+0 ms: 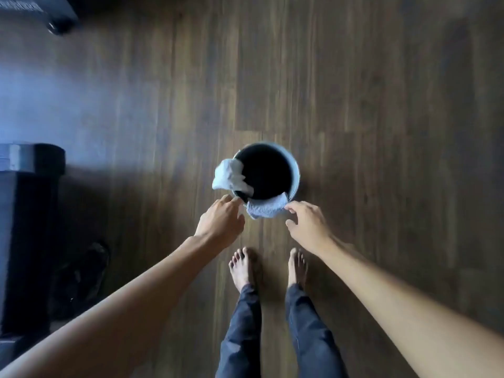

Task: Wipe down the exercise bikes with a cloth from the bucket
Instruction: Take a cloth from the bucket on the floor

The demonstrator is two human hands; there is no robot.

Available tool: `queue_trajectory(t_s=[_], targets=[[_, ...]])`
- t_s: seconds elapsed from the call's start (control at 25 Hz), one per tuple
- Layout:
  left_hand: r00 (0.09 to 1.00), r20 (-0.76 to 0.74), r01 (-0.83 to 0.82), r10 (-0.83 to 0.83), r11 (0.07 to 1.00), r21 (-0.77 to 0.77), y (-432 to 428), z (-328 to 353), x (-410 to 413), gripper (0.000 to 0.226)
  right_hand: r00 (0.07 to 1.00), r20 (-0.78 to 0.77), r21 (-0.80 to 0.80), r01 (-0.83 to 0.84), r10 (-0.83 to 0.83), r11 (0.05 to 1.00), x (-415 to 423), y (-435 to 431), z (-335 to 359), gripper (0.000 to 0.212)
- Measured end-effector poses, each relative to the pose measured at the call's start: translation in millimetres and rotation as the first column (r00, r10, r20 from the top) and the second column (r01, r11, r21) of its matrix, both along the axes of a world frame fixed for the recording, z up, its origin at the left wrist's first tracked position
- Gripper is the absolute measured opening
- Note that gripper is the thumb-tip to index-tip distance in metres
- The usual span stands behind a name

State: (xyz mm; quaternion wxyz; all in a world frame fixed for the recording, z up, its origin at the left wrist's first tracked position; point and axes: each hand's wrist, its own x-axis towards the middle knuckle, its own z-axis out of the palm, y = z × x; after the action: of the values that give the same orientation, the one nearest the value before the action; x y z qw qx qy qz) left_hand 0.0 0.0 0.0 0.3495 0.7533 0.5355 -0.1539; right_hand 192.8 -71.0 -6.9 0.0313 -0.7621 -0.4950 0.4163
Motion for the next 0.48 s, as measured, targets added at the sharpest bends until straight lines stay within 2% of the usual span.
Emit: queue_trajectory(t_s=[0.16,0.28,0.36,0.48], targets=[[0.997,-0.042,0.060,-0.059,0.998,0.021,-13.2,-103.3,-11.3,0.041,0.990,0.014,-0.033,-0.139,0.139,0.990,-13.8,0.8,-104.7,0.031],[0.986,0.011,0.161,-0.164,0.974,0.157,-19.3,-168.2,-20.7,0.045,0.977,0.055,0.045,-0.209,0.207,0.977,-21.3,4.7,-171.4,0.037],[0.978,0.039,0.189,-0.206,0.947,0.258,-16.6,-193.4,-24.2,0.048,0.960,0.100,0.088,-0.271,0.262,0.958,-22.7,10.6,-195.6,0.043],[0.960,0.059,0.236,-0.274,0.904,0.356,-12.9,-220.0,-26.7,0.049,0.902,0.142,0.039,-0.416,0.407,0.909,-22.0,12.7,-216.4,0.052]])
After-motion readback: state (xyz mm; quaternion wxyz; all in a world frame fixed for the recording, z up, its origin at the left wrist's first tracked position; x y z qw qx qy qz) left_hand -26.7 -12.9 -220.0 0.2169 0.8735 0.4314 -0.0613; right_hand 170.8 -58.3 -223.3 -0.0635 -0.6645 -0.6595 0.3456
